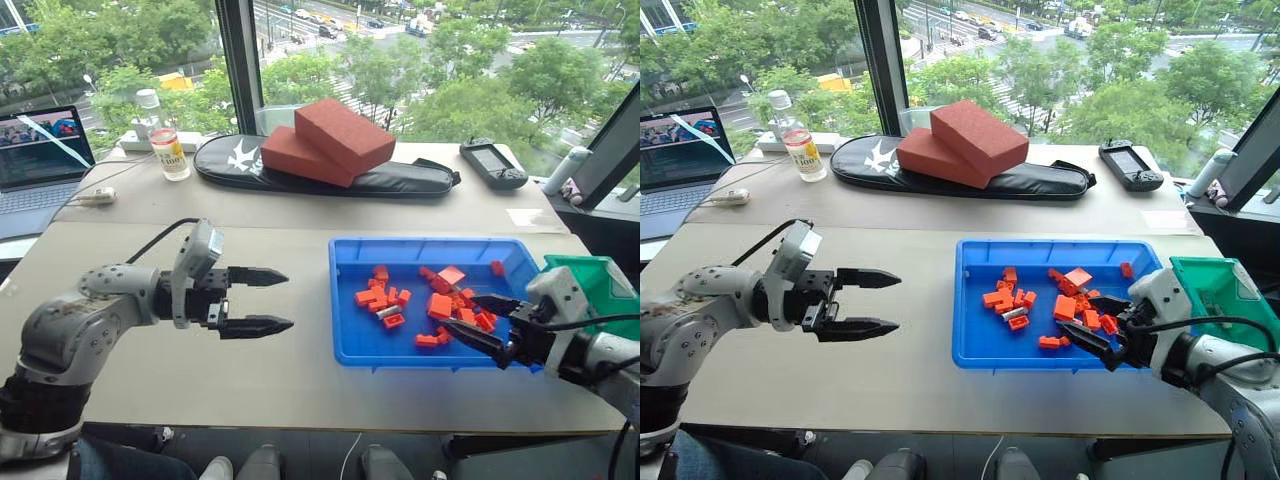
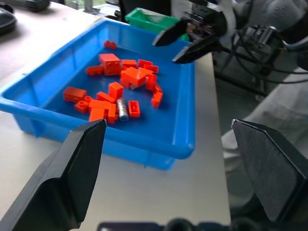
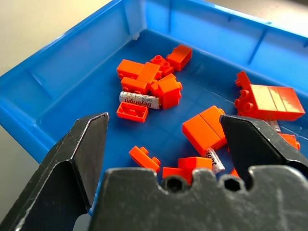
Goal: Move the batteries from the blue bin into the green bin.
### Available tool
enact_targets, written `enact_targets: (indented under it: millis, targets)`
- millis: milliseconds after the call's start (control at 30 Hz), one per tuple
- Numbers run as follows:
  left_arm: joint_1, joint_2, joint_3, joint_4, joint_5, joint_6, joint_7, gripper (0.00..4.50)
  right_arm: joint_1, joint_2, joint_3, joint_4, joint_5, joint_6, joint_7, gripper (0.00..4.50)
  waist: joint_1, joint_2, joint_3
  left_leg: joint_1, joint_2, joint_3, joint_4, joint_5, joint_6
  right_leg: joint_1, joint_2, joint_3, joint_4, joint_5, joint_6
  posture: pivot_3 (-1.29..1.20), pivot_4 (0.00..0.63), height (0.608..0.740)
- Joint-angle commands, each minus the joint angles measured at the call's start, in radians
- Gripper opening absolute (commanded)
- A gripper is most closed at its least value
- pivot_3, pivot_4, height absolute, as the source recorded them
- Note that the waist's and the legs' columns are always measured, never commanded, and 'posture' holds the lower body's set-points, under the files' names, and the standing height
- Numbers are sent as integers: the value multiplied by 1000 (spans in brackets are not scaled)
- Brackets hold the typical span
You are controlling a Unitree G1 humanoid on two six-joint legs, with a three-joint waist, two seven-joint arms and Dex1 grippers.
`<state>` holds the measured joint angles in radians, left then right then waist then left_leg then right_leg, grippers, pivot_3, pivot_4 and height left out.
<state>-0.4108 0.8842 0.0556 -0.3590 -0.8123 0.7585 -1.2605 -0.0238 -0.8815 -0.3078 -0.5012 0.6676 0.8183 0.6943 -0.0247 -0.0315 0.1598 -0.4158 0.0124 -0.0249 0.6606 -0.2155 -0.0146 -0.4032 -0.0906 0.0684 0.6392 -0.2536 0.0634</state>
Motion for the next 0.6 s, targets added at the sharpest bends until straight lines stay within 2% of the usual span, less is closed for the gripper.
enact_targets:
  millis: [33, 333, 600]
  targets:
    - [-29, 2, -17, -1, 17, -43, -38, 4500, -84, -36, 59, 81, -61, 8, -5, 4323, 2, 0, 0, 0, 0, 0, 0, 0, 0, 0, 0, 0, 0, 0, 0, 0, 150, 740]
    - [-39, -38, -29, -5, 24, -48, -12, 4500, -215, -40, 241, 208, -172, -13, 33, 4323, 6, 0, 0, -1, 0, 0, 0, 0, 0, -1, 0, 0, 0, 0, 0, 0, 150, 740]
    - [-11, -32, -9, -27, 16, -43, 7, 4500, -273, -22, 303, 278, -244, -43, 57, 4323, 6, 0, 0, 0, 0, 0, 0, 0, 0, -1, 0, 0, 1, 0, 0, 0, 150, 740]
